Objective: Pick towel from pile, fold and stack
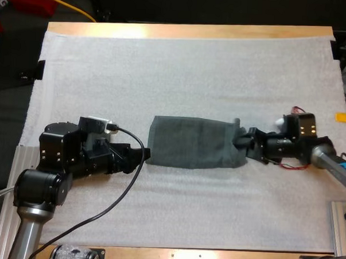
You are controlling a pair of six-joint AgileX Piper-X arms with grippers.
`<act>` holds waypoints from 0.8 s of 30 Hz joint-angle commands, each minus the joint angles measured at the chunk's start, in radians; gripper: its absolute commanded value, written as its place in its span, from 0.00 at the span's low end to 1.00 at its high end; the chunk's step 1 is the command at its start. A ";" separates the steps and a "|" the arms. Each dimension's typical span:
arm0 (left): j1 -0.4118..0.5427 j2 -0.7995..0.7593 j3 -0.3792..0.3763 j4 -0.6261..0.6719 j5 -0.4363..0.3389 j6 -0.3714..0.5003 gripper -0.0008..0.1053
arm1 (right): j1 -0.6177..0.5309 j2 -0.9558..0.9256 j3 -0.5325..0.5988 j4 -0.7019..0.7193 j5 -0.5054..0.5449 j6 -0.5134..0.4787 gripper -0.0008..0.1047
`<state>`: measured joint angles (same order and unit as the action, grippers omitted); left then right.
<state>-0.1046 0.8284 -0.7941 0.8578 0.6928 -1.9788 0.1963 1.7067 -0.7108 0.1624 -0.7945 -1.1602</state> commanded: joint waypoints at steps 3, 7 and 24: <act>0.000 -0.006 -0.006 -0.003 0.024 -0.005 0.62 | 0.030 0.022 0.007 0.006 0.004 0.014 0.59; 0.000 -0.006 -0.006 -0.003 0.030 -0.005 0.62 | 0.030 0.022 0.007 0.012 -0.007 0.018 0.59; 0.000 -0.006 -0.006 -0.003 0.030 -0.005 0.62 | 0.028 -0.095 0.007 0.006 -0.037 -0.005 0.59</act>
<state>-0.1046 0.8284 -0.7941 0.8578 0.7158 -1.9788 0.2221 1.6264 -0.7041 0.1644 -0.8257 -1.1517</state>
